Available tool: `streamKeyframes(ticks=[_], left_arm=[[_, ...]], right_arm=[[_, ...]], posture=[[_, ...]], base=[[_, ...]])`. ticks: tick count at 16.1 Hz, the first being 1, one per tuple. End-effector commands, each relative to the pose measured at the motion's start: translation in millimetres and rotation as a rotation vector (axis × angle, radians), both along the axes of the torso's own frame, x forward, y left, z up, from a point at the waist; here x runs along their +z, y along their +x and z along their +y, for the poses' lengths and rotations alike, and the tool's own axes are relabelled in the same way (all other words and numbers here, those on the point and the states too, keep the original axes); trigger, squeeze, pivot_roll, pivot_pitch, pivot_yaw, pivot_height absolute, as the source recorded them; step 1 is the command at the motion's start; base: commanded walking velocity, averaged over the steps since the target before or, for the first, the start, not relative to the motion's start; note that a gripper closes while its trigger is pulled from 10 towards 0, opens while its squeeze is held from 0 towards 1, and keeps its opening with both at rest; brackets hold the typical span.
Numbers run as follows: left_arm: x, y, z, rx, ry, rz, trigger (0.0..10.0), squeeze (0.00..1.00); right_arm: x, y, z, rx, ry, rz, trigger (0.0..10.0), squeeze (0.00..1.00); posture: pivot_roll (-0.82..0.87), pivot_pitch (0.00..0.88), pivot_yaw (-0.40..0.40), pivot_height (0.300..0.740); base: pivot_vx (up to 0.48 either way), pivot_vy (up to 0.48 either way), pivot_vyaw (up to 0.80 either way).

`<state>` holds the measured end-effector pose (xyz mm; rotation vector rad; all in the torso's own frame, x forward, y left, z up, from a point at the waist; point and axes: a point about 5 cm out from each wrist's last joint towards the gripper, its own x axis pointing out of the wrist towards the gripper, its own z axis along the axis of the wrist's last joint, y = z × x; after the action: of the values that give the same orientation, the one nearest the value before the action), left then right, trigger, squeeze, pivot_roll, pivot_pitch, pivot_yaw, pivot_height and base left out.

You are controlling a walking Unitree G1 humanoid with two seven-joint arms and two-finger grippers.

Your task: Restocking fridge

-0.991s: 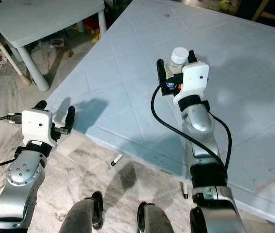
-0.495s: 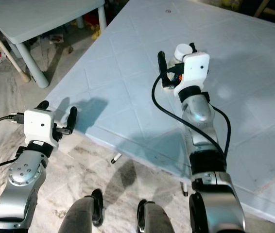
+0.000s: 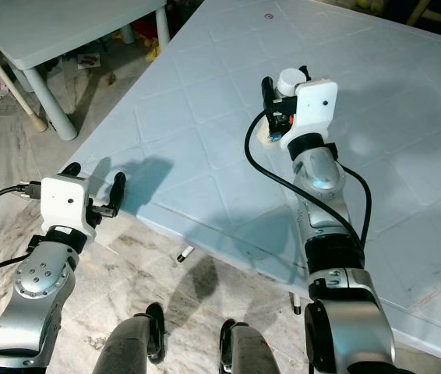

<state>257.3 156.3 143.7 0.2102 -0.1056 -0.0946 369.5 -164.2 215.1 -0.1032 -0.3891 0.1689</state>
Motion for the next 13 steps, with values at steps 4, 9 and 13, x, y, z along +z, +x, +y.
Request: streamKeyframes(ticks=[4, 9, 13], left_arm=[[-0.9, -1.1, 0.3, 0.024, 0.004, 0.016, 10.0, 0.00], [0.8, 5.3, 5.8, 0.079, 0.014, 0.019, 10.0, 0.00], [-2.5, 2.2, 6.3, 0.102, 0.008, 0.025, 10.0, 0.00]], right_arm=[[-0.3, -2.9, -5.8, -0.019, -0.040, -0.006, 0.0, 0.00], [-16.5, -22.6, 7.8, 0.021, 0.039, 0.039, 0.0, 0.00], [-25.3, -45.6, 27.0, 0.085, 0.110, 0.073, 9.7, 0.00]], posture=[[0.12, 0.254, -0.026, 0.740], [0.12, 0.253, -0.025, 0.740], [0.13, 0.225, -0.039, 0.740]], base=[[0.000, 0.000, 0.00], [0.000, 0.000, 0.00], [0.000, 0.000, 0.00]])
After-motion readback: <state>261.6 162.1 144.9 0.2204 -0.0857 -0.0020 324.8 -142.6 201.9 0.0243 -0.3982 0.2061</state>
